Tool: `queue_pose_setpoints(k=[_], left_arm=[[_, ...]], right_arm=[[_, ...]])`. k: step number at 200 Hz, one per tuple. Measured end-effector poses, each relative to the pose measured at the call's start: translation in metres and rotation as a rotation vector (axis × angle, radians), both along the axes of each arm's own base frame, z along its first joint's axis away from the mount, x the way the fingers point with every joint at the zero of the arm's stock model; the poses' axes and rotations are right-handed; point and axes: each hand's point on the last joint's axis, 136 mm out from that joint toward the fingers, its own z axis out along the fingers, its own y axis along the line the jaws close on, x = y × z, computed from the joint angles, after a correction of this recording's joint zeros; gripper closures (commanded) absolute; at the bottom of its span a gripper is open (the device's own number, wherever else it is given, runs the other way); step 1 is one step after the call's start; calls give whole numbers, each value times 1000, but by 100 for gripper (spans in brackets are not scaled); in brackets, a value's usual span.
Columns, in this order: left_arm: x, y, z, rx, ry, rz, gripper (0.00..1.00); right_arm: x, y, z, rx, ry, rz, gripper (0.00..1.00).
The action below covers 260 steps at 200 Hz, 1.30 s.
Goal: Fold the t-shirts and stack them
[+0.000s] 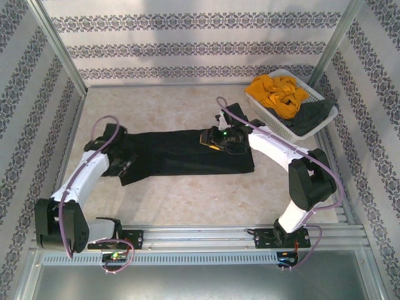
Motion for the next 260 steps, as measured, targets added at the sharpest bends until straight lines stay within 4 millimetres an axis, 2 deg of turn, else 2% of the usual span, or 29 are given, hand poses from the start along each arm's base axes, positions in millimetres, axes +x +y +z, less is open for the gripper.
queue_pose_setpoints(k=[14, 30, 42, 61, 79, 102, 111, 138, 170, 203, 260], left_arm=[[-22, 19, -22, 0, 62, 54, 50], [-38, 27, -41, -13, 108, 69, 49], [-41, 28, -50, -25, 119, 59, 49], [-35, 25, -58, -40, 99, 28, 52], [-31, 24, -67, -46, 91, 7, 62], [-35, 23, -79, -49, 105, 2, 91], [-36, 25, -79, -47, 100, 5, 100], [-29, 25, -71, -47, 53, 8, 100], [-24, 24, -46, -49, -48, 36, 100], [-33, 13, -29, -91, -84, 72, 100], [-55, -12, -21, -148, -34, 75, 100]], right_arm=[[-6, 16, 7, 43, -20, 47, 52], [-11, 27, 12, 79, -31, 84, 52], [-12, 30, 13, 91, -35, 92, 52], [-14, 31, 13, 102, -29, 96, 52], [-13, 32, 13, 106, -28, 93, 52], [-11, 30, 13, 107, -26, 84, 52], [-11, 29, 13, 107, -25, 81, 52], [-8, 26, 13, 107, -24, 72, 52], [-7, 25, 13, 107, -22, 67, 52], [-6, 23, 13, 107, -22, 62, 53], [-1, 18, 13, 107, -23, 47, 53]])
